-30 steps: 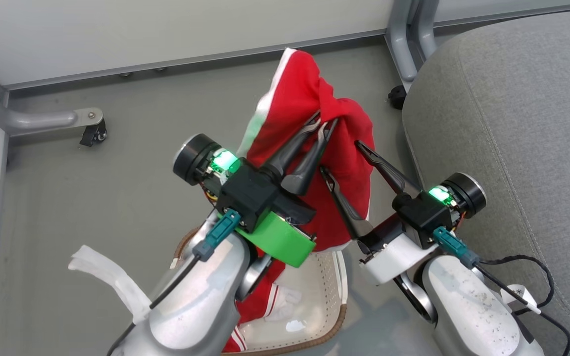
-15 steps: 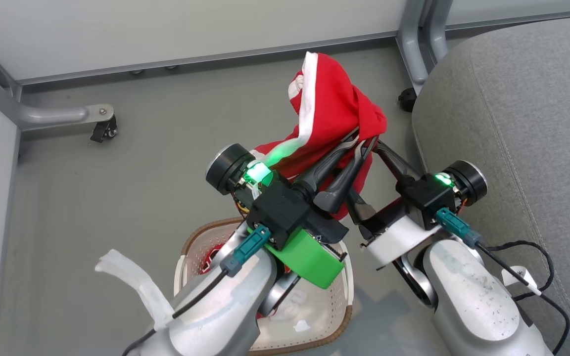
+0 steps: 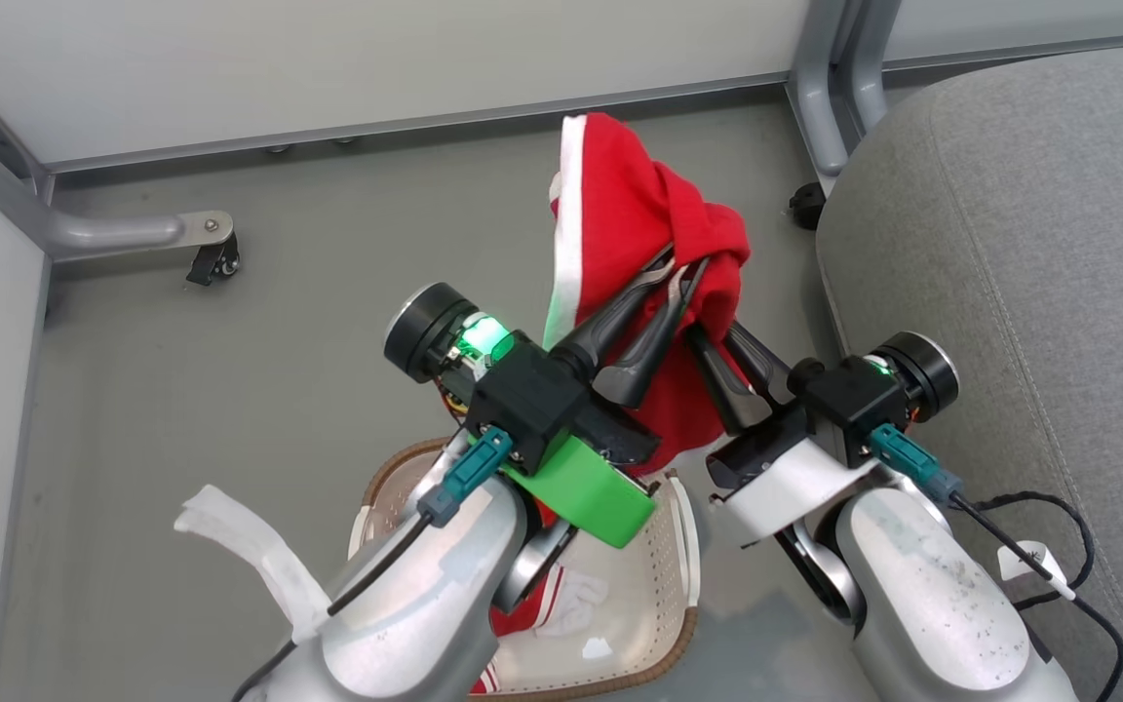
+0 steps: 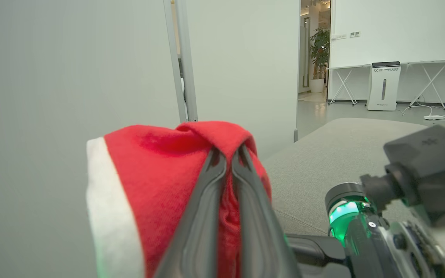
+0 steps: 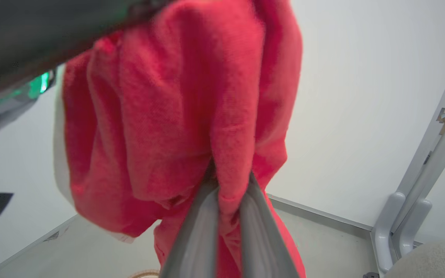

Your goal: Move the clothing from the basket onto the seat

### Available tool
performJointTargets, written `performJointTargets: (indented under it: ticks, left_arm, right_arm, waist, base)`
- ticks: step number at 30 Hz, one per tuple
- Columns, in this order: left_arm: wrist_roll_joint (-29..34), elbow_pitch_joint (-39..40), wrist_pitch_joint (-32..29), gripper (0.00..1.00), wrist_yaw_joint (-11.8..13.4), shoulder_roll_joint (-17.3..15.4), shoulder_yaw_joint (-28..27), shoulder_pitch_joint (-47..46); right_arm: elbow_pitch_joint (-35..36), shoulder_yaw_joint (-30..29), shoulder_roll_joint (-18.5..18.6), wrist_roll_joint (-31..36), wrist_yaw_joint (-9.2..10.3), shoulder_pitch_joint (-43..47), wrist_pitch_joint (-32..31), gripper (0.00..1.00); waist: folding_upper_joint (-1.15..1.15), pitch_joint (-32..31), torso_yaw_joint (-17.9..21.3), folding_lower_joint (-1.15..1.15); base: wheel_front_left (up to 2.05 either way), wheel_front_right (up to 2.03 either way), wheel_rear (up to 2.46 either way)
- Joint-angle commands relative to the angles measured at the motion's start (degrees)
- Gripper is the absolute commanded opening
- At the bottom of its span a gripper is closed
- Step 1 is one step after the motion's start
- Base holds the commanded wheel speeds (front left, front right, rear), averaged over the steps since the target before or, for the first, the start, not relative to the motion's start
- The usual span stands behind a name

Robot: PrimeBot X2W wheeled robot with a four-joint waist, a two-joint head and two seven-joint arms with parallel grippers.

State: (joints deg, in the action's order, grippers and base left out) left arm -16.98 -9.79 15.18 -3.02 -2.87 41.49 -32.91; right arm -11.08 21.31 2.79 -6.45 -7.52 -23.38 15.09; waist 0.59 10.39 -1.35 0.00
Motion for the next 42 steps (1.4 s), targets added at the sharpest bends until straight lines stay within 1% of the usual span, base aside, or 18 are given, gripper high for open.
performJointTargets:
  ticks: [1,8,9,10,14,21,27,33,42]
  left_arm:
    - [0.61,-0.48,-0.05,0.00,-0.36,-0.03,-0.44,0.78]
    - [1.73,-1.61,-0.05,0.00,-1.39,-0.03,-1.29,2.16]
    - [2.36,-1.67,-0.05,0.07,-1.38,-0.02,-1.34,2.17]
    - [2.56,-1.56,-0.05,1.00,-1.18,-0.03,-1.39,2.19]
    - [3.12,-1.04,-0.05,1.00,-0.81,-0.03,-1.41,2.83]
    - [4.30,-0.42,-0.05,1.00,-1.10,-0.03,-1.10,3.16]
    - [5.29,-0.50,-0.05,1.00,-1.46,-0.03,-1.48,3.58]
    - [6.01,-1.02,-0.05,1.00,-2.03,-0.08,-1.86,3.55]
    - [7.45,-1.94,-0.05,1.00,-2.92,-1.14,-2.48,4.26]
  right_arm:
    - [0.30,-0.19,0.19,-0.54,0.06,0.76,0.12,0.00]
    - [0.35,-1.13,0.19,-1.84,0.06,1.24,0.12,0.00]
    - [0.22,-1.14,0.17,-2.27,0.06,1.29,0.12,0.00]
    - [0.09,-1.17,0.19,-2.45,0.06,1.28,0.12,0.00]
    - [-0.94,-2.01,0.18,-3.02,0.06,1.41,0.12,0.00]
    - [-1.83,-4.44,0.19,-2.15,0.06,0.92,0.12,0.00]
    - [-2.02,-7.19,0.20,-1.14,0.06,0.99,0.13,0.00]
    - [-1.94,-10.15,0.19,-0.25,0.06,1.96,0.13,0.00]
    - [-0.43,-13.84,0.19,-0.40,0.06,3.92,0.13,0.00]
  waist:
    - [-0.59,0.13,-0.05,0.00]
    - [-0.59,0.33,0.04,0.00]
    - [-0.59,0.33,0.12,0.00]
    - [-0.59,0.34,0.19,0.00]
    - [-0.59,0.39,0.45,0.00]
    - [-0.59,1.18,1.07,0.00]
    - [-0.59,1.78,2.78,0.00]
    - [-0.59,2.13,5.81,0.00]
    - [-0.59,3.20,12.63,0.00]
  base:
    - [0.00,0.00,0.00]
    - [0.00,0.00,0.00]
    - [0.00,0.00,0.00]
    - [0.00,0.00,0.00]
    - [0.00,0.00,0.00]
    - [0.00,0.00,0.00]
    - [0.00,0.00,0.00]
    - [0.00,0.00,0.00]
    - [0.00,0.00,0.00]
